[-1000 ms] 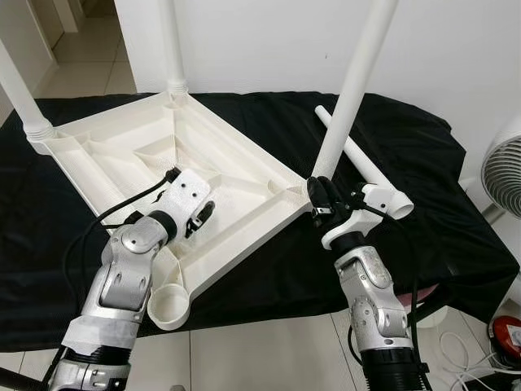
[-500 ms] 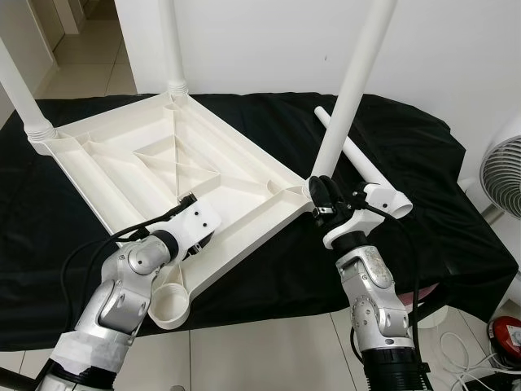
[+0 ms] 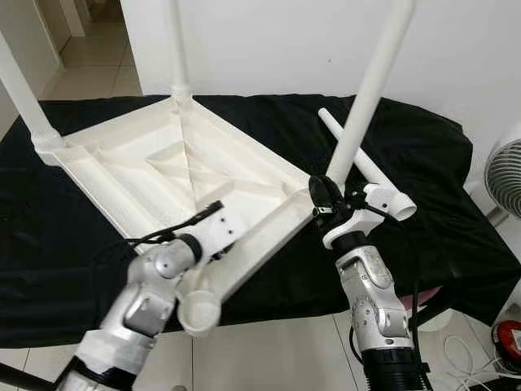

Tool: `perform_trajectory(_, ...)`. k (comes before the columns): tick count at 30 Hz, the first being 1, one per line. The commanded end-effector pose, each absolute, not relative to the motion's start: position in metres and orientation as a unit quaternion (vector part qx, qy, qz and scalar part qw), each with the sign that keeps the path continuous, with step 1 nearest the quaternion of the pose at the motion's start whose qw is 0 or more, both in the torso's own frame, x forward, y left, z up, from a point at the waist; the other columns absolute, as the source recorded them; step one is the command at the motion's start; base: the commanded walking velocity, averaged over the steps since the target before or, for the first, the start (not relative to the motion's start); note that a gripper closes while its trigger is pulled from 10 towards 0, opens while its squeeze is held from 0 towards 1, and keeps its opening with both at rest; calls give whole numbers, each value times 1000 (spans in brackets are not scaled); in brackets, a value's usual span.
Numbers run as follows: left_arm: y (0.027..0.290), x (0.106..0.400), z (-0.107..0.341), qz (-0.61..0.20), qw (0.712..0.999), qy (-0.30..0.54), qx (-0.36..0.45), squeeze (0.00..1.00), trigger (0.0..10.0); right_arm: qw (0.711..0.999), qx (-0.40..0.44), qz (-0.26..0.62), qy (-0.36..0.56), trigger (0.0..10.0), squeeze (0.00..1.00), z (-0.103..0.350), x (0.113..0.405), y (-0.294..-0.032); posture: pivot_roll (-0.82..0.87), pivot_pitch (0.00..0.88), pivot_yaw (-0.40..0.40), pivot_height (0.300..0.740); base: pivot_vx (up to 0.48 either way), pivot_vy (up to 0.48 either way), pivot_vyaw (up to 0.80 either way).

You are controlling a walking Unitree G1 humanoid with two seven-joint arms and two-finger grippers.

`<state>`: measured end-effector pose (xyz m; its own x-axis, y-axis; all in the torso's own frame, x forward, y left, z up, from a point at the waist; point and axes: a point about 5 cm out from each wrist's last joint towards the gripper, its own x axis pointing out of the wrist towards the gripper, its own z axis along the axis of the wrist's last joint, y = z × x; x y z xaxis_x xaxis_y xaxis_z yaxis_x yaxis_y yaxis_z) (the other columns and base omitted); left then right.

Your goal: Building children table

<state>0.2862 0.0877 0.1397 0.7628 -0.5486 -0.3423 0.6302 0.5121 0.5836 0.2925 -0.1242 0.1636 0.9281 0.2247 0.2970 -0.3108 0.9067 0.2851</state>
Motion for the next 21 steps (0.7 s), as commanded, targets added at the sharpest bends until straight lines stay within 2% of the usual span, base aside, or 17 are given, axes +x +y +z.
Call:
perform_trajectory(1,78,284,128,-361,861,78,349,0,10000,968,165,131,-135,10000,0,165,292,-126,-82,5,-6,740,0,0,0)
perform_trajectory(8,75,296,147,-311,900,39,302,0,10000,969,163,127,-133,10000,0,163,291,-127,-81,6,-5,740,0,0,0)
perform_trajectory(11,79,298,167,-316,920,-4,230,0,10000,969,164,127,-132,10000,0,162,290,-127,-76,6,-3,740,0,0,0)
perform_trajectory(13,81,293,176,-339,922,-24,184,0,10000,970,163,128,-131,10000,0,162,289,-127,-76,6,-1,740,0,0,0)
perform_trajectory(16,82,291,180,-353,920,-33,165,0,10000,970,162,128,-131,10000,0,162,289,-127,-76,6,-1,740,0,0,0)
perform_trajectory(21,94,274,186,-414,897,-56,142,0,10000,970,160,129,-128,10000,0,160,287,-127,-75,5,0,740,0,0,0)
